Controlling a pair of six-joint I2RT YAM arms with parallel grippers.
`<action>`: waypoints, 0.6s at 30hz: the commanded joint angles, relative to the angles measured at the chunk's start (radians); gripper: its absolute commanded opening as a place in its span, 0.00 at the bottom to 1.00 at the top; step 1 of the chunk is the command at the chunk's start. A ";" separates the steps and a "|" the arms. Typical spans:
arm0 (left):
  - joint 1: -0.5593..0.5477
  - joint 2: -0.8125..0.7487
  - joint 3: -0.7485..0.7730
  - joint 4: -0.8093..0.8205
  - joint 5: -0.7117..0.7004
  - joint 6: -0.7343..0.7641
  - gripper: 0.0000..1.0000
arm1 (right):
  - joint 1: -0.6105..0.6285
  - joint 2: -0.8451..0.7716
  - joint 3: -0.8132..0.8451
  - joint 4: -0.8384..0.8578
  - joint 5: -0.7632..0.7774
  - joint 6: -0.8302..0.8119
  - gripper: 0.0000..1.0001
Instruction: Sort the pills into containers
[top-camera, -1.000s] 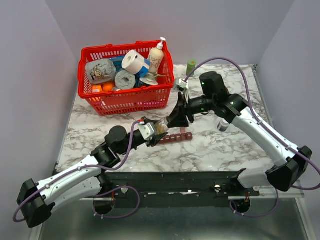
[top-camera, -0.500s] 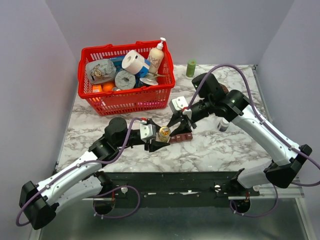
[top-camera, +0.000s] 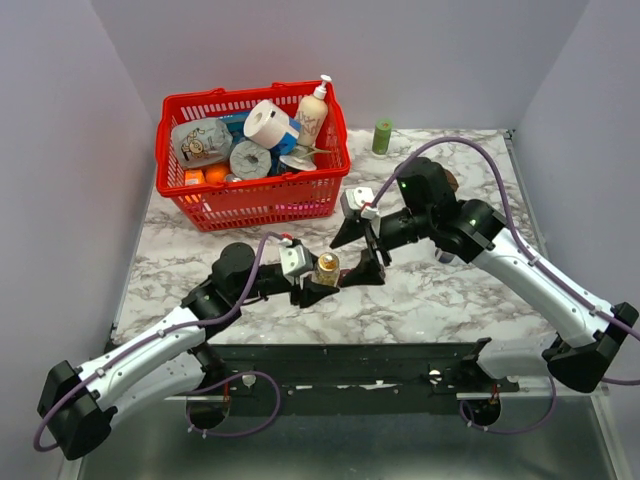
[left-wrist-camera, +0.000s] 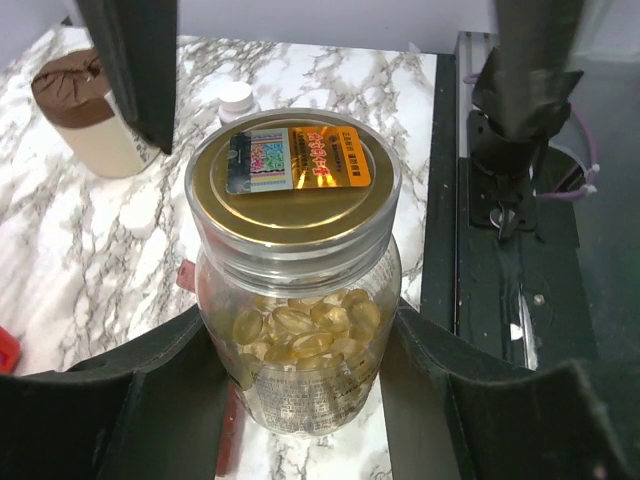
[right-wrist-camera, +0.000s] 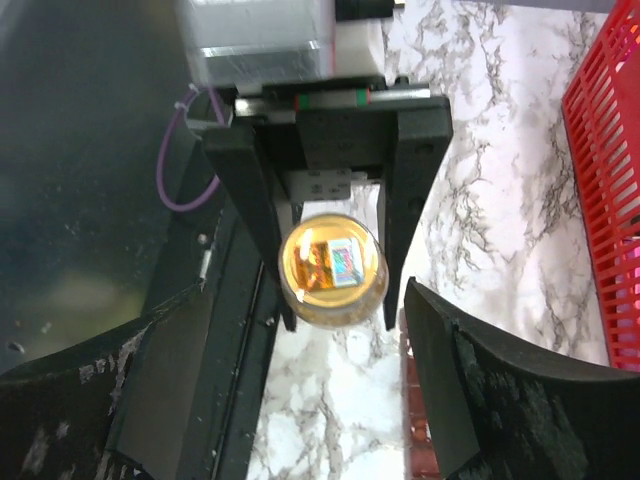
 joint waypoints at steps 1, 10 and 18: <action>-0.002 0.023 -0.005 0.128 -0.118 -0.157 0.00 | 0.005 0.001 -0.014 0.175 0.038 0.211 0.87; -0.002 0.012 -0.022 0.264 -0.244 -0.288 0.00 | 0.007 0.032 -0.082 0.349 0.188 0.389 0.87; -0.003 0.024 -0.021 0.300 -0.260 -0.326 0.00 | 0.007 0.076 -0.040 0.422 0.181 0.525 0.88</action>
